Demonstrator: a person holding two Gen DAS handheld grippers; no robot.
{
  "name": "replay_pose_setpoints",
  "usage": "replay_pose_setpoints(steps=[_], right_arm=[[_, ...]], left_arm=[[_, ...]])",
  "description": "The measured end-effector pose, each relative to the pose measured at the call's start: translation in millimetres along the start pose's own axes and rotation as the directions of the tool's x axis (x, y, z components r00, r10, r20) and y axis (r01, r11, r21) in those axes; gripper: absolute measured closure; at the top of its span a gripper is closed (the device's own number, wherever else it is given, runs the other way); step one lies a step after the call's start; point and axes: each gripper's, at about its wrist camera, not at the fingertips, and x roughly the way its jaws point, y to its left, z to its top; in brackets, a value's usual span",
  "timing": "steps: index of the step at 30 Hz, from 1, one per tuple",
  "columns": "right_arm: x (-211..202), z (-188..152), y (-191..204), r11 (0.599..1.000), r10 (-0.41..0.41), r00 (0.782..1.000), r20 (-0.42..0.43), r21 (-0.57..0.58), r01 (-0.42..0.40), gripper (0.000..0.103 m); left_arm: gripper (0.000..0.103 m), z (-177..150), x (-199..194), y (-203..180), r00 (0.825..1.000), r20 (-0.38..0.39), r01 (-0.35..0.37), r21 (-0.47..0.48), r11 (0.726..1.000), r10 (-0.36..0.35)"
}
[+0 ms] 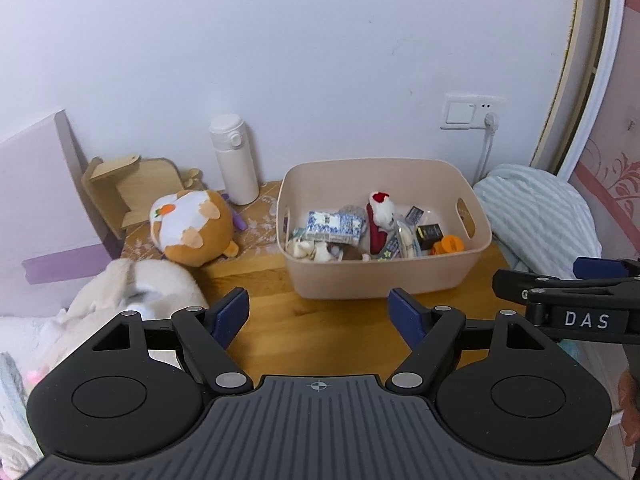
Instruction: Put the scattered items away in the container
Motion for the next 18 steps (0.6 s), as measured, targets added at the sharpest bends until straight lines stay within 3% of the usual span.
replay_pose_setpoints(steps=[18], right_arm=[[-109, -66, 39, 0.998, -0.008, 1.000, 0.027, -0.058, 0.010, 0.000]], left_arm=[[0.025, -65, -116, 18, 0.995, 0.041, 0.086, 0.109, 0.990, -0.091]])
